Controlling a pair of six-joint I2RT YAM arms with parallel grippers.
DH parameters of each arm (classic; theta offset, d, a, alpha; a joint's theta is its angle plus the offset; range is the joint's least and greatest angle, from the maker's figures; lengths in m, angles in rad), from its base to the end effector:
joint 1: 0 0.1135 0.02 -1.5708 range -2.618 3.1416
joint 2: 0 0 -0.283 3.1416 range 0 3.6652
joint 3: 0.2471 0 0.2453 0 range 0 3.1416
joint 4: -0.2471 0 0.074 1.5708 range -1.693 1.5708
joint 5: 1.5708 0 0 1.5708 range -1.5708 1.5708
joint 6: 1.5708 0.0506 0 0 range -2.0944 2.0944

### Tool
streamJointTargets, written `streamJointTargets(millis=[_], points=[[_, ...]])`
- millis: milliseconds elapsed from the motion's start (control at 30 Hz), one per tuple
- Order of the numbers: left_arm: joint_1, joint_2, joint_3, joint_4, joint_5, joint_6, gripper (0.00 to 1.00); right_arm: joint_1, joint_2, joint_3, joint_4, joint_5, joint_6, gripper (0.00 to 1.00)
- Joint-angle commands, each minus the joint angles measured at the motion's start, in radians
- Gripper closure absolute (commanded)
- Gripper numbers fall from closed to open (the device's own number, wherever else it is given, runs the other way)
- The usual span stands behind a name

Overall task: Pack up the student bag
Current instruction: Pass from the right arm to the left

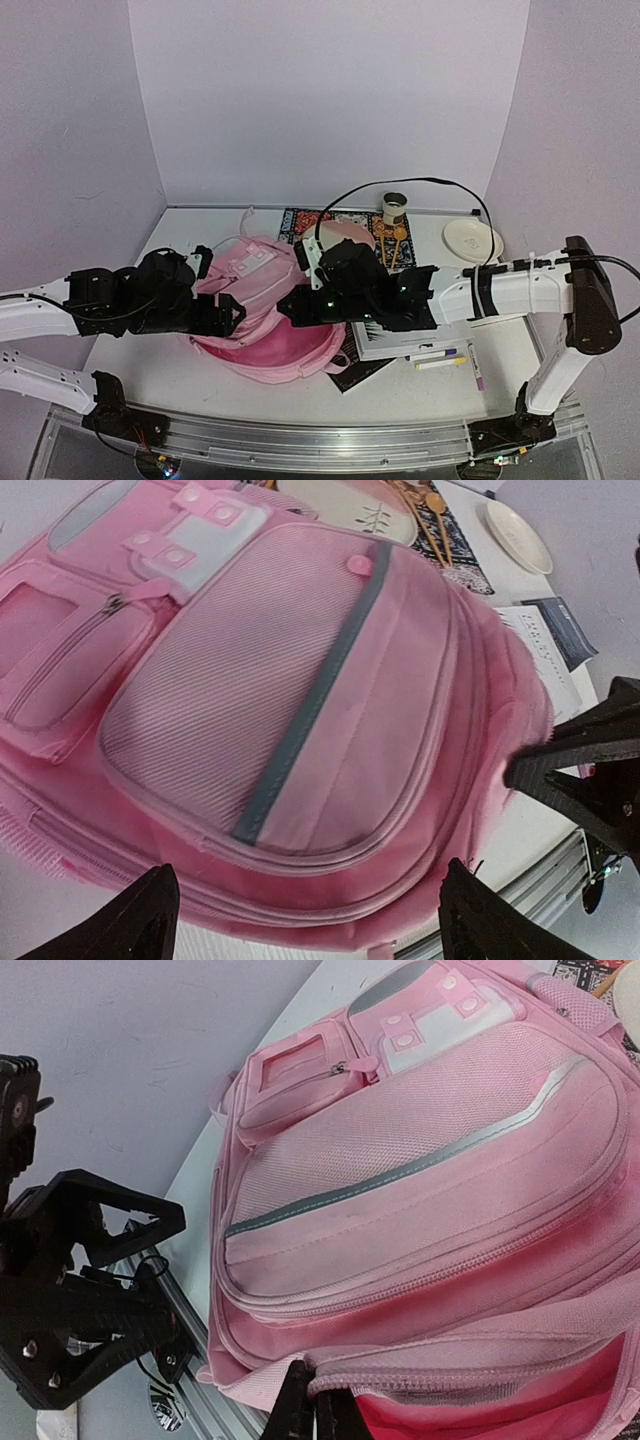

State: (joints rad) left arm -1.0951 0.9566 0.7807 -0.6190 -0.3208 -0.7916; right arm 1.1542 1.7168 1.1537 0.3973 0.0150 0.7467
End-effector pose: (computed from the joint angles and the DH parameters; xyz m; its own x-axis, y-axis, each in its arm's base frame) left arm 0.0998 -0.1590 0.2751 -0.7580 -0.0030 -0.6523 0.2892 0.8948 -0.3401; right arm 0.1695 0.3812 0.2967 -0.6660 0.1732 -0.7256 -0.6213 0.4094 0.6681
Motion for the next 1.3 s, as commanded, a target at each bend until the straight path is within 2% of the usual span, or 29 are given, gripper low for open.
streamJointTargets(millis=[0, 267, 700, 767, 800, 967, 1067, 1167, 1267], points=[[-0.020, 0.051, 0.046, 0.158, 0.069, 0.160, 0.08, -0.005, -0.012, 0.056, 0.044, 0.027, -0.015, 1.00], [-0.078, 0.187, 0.089, 0.187, 0.034, 0.251, 0.08, -0.005, -0.008, 0.067, 0.040, 0.014, -0.005, 1.00], [-0.130, 0.304, 0.102, 0.183, -0.050, 0.199, 0.13, -0.005, 0.058, 0.147, 0.040, -0.063, -0.002, 1.00], [-0.130, 0.305, 0.098, 0.170, -0.085, 0.182, 0.21, -0.005, 0.068, 0.159, 0.040, -0.078, -0.001, 1.00], [-0.130, 0.304, 0.097, 0.162, -0.105, 0.169, 0.28, -0.005, 0.069, 0.161, 0.040, -0.082, -0.001, 1.00], [-0.130, 0.270, 0.094, 0.098, -0.205, 0.092, 0.74, -0.005, 0.062, 0.157, 0.039, -0.089, -0.009, 1.00], [-0.130, 0.242, 0.088, 0.069, -0.235, 0.058, 0.97, -0.005, 0.062, 0.160, 0.038, -0.102, -0.015, 1.00], [-0.129, 0.218, 0.095, 0.006, -0.269, -0.006, 1.00, -0.005, 0.068, 0.178, 0.035, -0.121, -0.026, 0.99], [-0.129, 0.202, 0.117, -0.108, -0.324, -0.104, 1.00, -0.007, 0.062, 0.187, 0.027, -0.121, -0.047, 0.84]])
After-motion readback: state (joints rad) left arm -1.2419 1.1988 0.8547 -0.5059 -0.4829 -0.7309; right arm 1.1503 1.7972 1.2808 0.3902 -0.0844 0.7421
